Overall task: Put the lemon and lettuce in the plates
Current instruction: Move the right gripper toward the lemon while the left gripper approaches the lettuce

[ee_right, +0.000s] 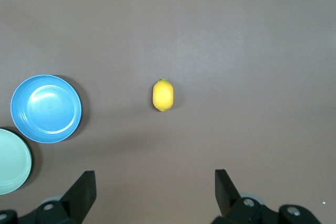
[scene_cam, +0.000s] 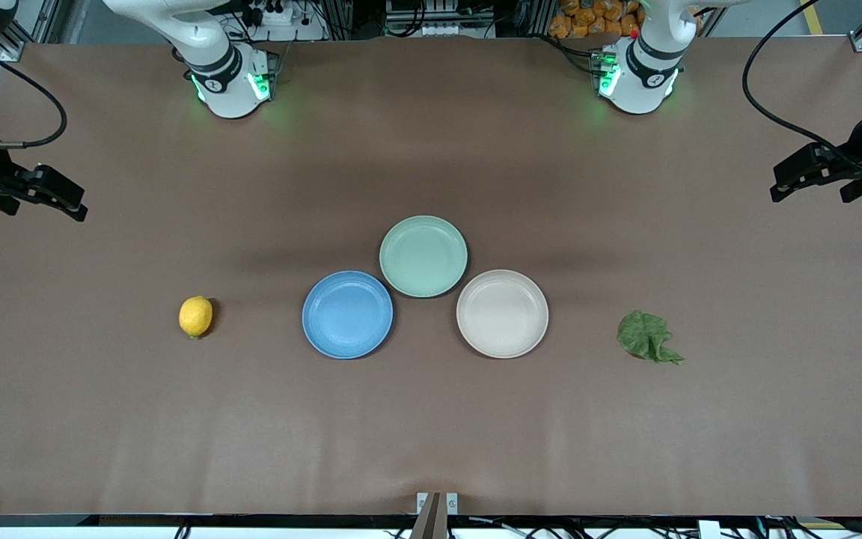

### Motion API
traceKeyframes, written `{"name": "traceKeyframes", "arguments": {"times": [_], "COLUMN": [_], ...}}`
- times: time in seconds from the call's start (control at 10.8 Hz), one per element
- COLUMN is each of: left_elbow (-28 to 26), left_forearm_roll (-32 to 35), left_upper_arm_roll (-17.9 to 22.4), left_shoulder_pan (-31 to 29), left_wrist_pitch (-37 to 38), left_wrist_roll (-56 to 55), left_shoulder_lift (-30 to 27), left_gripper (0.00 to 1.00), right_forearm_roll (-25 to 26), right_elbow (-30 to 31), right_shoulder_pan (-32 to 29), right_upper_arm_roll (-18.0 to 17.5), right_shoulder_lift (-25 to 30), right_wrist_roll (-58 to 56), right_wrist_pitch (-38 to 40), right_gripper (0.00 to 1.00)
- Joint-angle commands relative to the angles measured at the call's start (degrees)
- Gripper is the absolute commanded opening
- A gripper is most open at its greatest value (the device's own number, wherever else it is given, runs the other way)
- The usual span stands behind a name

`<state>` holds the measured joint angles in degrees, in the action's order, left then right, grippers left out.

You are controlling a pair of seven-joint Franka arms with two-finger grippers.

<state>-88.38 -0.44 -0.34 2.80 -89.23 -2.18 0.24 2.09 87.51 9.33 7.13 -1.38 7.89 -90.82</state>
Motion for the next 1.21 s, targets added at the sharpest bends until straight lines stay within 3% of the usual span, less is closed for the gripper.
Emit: {"name": "traceKeyframes", "arguments": {"times": [0.0, 0.46, 0.84, 1.11], "left_elbow": [1.1, 1.8, 3.0, 2.9], "left_forearm_roll": [-0.1, 1.1, 3.4, 7.4], "left_upper_arm_roll": [-0.3, -0.3, -0.1, -0.2], "left_shoulder_pan": [-0.3, 0.1, 0.4, 0.4], "left_wrist_pitch": [0.0, -0.2, -7.9, -12.1], "left_wrist_roll": [1.3, 1.2, 1.1, 0.3], "left_shoulder_lift": [0.6, 4.3, 10.5, 14.0], "left_gripper": [1.00, 1.00, 1.00, 1.00], "right_forearm_roll": [0.8, 0.8, 0.7, 0.5], "right_elbow": [-1.3, -1.3, -0.9, -0.9], "right_shoulder_pan": [-0.6, -0.6, -1.5, -2.7], "right_upper_arm_roll": [-0.4, -0.4, -0.4, -0.4], "right_shoulder_lift": [-0.6, -0.6, -0.8, -4.3], "right_wrist_roll": [-0.2, -0.2, -0.1, -0.1], "right_wrist_pitch": [0.8, 0.9, 1.0, 0.6], "right_gripper": [1.00, 1.00, 1.00, 1.00]}}
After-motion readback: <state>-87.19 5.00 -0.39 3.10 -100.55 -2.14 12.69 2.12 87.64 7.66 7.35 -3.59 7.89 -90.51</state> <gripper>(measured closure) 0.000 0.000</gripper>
